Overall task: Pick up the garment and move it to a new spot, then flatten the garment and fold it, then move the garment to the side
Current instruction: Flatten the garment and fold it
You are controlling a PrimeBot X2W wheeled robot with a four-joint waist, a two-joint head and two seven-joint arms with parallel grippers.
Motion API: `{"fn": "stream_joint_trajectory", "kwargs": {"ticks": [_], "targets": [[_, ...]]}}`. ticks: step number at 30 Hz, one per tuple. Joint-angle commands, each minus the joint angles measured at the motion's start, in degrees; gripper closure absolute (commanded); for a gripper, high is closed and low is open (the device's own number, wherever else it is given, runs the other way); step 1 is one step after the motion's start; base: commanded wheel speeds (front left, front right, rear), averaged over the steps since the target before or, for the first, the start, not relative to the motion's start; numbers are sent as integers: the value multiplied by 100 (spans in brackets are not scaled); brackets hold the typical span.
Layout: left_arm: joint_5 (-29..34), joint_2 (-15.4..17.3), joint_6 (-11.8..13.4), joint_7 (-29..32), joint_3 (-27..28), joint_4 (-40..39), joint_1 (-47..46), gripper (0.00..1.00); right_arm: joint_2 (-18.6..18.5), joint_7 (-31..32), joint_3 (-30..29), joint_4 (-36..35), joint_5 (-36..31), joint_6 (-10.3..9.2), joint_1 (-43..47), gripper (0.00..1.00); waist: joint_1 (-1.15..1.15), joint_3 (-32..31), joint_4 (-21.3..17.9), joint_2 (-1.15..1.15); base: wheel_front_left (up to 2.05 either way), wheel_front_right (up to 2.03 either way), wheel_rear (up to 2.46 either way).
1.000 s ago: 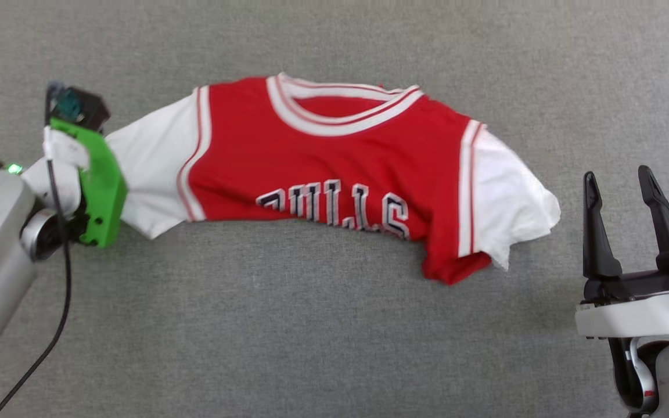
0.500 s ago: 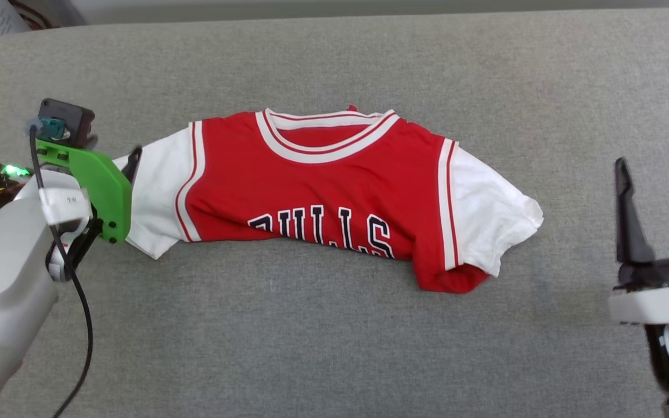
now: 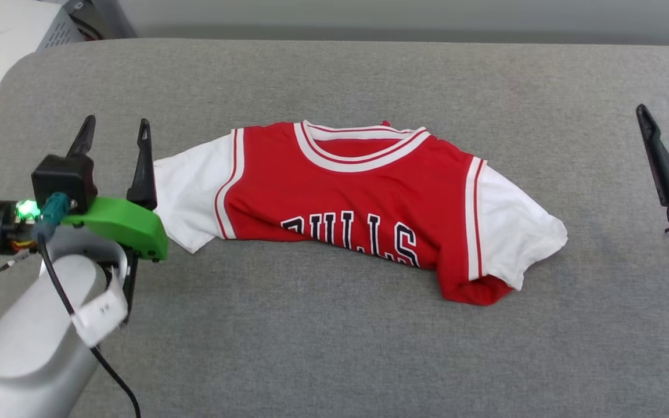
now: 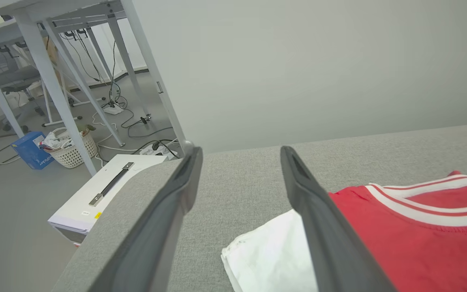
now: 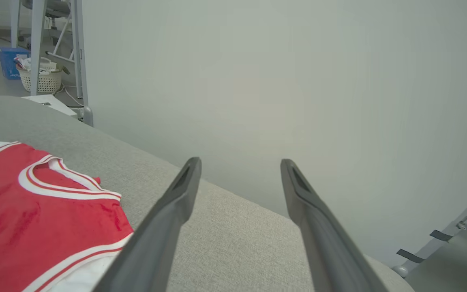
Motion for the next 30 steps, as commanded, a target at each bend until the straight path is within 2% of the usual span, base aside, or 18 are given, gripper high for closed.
{"fn": "stream_joint_trajectory", "kwargs": {"ticks": [1,5,8,10,11,15,18,21,30], "targets": [[203,-68,157,-30,178,-229,266,0,-238,214,275,46,226,-5,-255,0,0,4,70,0,0,0,0],[723,-252,498,-32,682,-928,934,0,-878,1101,1115,115,1049,-5,-710,0,0,58,149,0,0,0,0],[1098,-451,616,-32,1003,-1282,1329,0,-1290,1934,1737,114,1691,-5,-991,0,0,136,205,0,0,0,0],[1318,-583,645,-33,1167,-1514,1576,0,-1492,2514,2095,107,2112,-5,-1140,0,0,204,244,0,0,0,0],[1501,-696,628,-33,1281,-1663,1802,0,-1647,3114,2385,132,2507,-5,-1260,0,0,276,286,0,0,0,0],[1751,-972,488,-33,1449,-1756,2030,0,-1845,4069,2884,171,3041,-5,-1497,0,0,486,390,0,0,0,0],[1889,-1147,364,-33,1528,-1700,2036,0,-1837,4418,3073,295,3241,-5,-1626,0,0,623,462,0,0,0,0],[2041,-1349,216,-33,1626,-1653,1965,0,-1725,4498,3247,496,3357,-5,-1691,0,0,782,567,0,0,0,0],[2421,-1699,-149,-33,1936,-1467,1960,0,-1283,4229,4114,1189,3432,-5,-1487,0,0,824,640,0,0,0,0]]}}
